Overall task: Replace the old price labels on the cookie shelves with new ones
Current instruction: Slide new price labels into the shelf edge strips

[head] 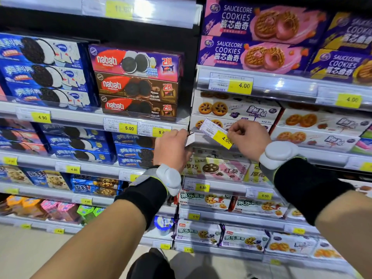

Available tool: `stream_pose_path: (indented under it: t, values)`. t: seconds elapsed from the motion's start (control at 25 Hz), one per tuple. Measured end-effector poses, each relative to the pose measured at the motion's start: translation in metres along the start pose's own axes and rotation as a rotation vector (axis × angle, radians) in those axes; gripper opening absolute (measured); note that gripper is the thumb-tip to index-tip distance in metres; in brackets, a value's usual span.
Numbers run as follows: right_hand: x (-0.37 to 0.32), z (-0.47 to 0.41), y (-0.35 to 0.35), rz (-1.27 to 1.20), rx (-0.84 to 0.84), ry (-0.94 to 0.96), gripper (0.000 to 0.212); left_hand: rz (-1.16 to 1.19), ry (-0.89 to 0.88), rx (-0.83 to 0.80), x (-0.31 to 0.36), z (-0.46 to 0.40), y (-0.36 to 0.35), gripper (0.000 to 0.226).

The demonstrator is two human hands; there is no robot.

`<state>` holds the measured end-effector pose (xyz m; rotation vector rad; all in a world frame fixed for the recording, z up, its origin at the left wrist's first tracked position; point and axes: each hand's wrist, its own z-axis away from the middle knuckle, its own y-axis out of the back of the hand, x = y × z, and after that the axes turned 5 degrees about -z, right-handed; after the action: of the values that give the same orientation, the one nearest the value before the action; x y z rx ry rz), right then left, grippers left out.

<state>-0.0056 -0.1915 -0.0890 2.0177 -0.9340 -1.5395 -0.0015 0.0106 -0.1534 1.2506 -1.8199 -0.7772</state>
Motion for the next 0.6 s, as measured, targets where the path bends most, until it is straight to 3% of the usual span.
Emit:
stream_pose_path:
  t: [0.16,0.36,0.6]
  values:
    - [0.007,-0.004,-0.002,-0.021,-0.004,-0.005,0.01,-0.159,-0.092,0.058,0.002,-0.006,-0.012,0.036]
    - [0.014,-0.006,-0.001,-0.026,0.048,-0.006,0.007,-0.328,-0.18,0.243,0.002,-0.014,-0.033,0.044]
    - [0.017,-0.009,0.0,-0.051,0.061,-0.001,0.006,-0.303,-0.19,0.365,0.0,-0.016,-0.045,0.043]
